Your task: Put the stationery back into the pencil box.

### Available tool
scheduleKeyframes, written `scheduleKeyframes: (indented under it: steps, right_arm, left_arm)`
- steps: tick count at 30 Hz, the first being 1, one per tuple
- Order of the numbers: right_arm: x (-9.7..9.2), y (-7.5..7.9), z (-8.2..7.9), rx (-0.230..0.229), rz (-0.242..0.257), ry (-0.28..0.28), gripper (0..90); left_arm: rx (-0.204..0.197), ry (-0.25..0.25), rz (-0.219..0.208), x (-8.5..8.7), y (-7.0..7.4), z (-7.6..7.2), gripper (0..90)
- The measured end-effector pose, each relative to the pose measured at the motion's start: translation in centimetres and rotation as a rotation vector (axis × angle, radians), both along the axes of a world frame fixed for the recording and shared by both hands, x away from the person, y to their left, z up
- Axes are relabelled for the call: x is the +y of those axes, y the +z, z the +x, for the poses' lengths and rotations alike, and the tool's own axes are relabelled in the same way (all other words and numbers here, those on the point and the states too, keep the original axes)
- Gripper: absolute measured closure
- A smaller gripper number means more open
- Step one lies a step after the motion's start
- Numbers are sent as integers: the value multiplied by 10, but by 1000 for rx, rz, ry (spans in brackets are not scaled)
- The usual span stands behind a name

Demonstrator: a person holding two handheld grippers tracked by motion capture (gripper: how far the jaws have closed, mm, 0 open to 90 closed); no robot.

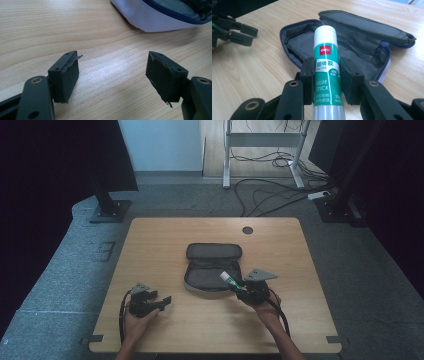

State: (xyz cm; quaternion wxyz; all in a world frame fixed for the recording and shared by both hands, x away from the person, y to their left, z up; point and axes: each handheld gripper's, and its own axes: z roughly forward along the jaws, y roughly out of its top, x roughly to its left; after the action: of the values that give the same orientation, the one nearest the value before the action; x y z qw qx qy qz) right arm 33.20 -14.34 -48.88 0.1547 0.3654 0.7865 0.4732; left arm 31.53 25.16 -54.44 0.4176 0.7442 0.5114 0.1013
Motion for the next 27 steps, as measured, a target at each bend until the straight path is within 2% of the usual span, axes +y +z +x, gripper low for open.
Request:
scheduleKeyframes:
  steps: [12,20,27]
  right_arm:
    - [6,3,23,14,-13,-12,648]
    - [11,-4,40,33,-32,-24,648]
    - [15,-8,50,31,-49,-26,649]
  left_arm:
    - [4,-2,0,1,-1,1,266]
    - [6,-1,-2,2,-1,1,265]
    - [11,-3,-3,1,-2,1,265]
